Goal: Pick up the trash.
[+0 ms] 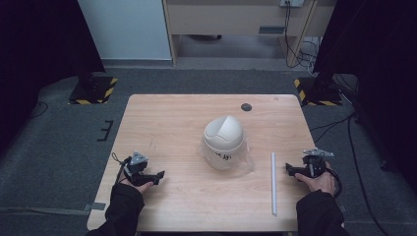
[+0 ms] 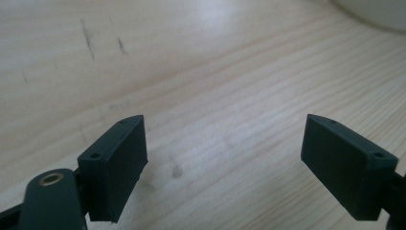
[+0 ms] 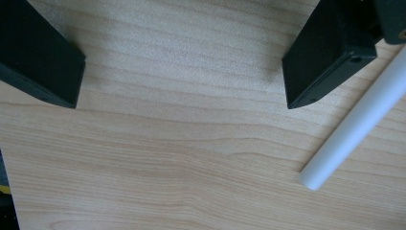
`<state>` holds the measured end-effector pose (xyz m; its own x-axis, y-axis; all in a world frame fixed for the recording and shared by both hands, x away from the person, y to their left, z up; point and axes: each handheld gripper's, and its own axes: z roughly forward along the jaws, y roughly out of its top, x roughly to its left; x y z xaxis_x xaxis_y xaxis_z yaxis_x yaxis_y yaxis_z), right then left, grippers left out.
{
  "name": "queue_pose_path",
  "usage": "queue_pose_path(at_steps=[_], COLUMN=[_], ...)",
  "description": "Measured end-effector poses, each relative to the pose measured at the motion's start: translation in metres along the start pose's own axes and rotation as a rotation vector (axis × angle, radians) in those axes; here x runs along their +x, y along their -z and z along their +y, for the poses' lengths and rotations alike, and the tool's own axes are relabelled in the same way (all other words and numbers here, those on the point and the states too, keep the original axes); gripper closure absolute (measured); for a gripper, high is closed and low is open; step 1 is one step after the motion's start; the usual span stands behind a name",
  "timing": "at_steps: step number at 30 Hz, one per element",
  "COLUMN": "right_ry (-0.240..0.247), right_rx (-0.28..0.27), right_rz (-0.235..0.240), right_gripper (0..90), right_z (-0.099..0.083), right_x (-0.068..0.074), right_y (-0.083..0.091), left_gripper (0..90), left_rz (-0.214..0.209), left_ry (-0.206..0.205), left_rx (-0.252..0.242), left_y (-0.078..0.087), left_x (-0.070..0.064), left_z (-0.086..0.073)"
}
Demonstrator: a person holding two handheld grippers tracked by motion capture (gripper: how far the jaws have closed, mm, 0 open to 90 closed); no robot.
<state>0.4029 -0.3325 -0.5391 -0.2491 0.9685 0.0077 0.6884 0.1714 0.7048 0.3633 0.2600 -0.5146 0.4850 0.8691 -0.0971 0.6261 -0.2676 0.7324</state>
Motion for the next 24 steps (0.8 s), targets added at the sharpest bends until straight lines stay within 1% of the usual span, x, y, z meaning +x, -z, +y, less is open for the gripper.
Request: queue_pose_path(at_steps=[1, 2, 3, 5, 6, 9, 10, 12, 13, 15, 17, 20, 22, 24], right_ry=[-0.004, -0.008, -0.008, -0.009, -0.008, -0.007, -0.007, -0.005, -0.004, -0.002, 0.0, 0.0, 0.0, 0.0], right_rx=[-0.001, -0.001, 0.001, 0.003, 0.004, -0.001, -0.001, -0.005, -0.006, -0.006, -0.006, -0.006, -0.006, -0.006], right_rz=[-0.002, -0.004, -0.008, -0.01, -0.009, -0.006, -0.006, -0.004, -0.004, -0.003, -0.002, -0.001, -0.001, -0.001], right_gripper=[1.2, 1.4, 1.7, 1.7, 1.6, 1.6, 1.6, 1.4, 1.5, 1.4, 1.4, 1.3, 1.3, 1.3], right_z=[0.0, -0.001, -0.001, 0.0, 0.0, -0.001, -0.001, -0.002, -0.002, -0.001, -0.001, -0.001, -0.001, -0.001], right_x=[0.001, 0.001, 0.001, 0.001, 0.001, 0.001, 0.001, 0.001, 0.001, 0.001, 0.001, 0.001, 0.001, 0.001], right_y=[0.0, 0.001, 0.001, 0.001, 0.001, 0.001, 0.001, 0.001, 0.001, 0.001, 0.001, 0.001, 0.001, 0.001], left_gripper=[15.6, 15.7, 15.7, 15.6, 15.6, 16.1, 16.1, 16.1, 16.1, 16.1, 16.1, 16.1, 16.0, 15.6], left_rz=[-0.004, -0.015, -0.019, -0.012, -0.008, -0.011, -0.011, -0.027, -0.031, -0.034, -0.049, -0.068, -0.071, -0.085], left_ry=[0.002, 0.004, 0.005, -0.008, -0.023, -0.039, -0.039, -0.042, -0.045, -0.058, -0.071, -0.084, -0.086, -0.086], left_rx=[-0.018, -0.055, -0.076, -0.105, -0.116, -0.17, -0.17, -0.206, -0.214, -0.238, -0.271, -0.301, -0.31, -0.338], left_y=[0.002, 0.005, 0.007, 0.011, 0.014, 0.02, 0.02, 0.026, 0.027, 0.031, 0.033, 0.036, 0.038, 0.042], left_x=[-0.001, -0.002, -0.003, -0.007, -0.008, -0.013, -0.013, -0.017, -0.018, -0.021, -0.024, -0.028, -0.03, -0.034], left_z=[0.002, 0.005, 0.008, 0.012, 0.014, 0.019, 0.019, 0.024, 0.025, 0.029, 0.032, 0.036, 0.038, 0.044])
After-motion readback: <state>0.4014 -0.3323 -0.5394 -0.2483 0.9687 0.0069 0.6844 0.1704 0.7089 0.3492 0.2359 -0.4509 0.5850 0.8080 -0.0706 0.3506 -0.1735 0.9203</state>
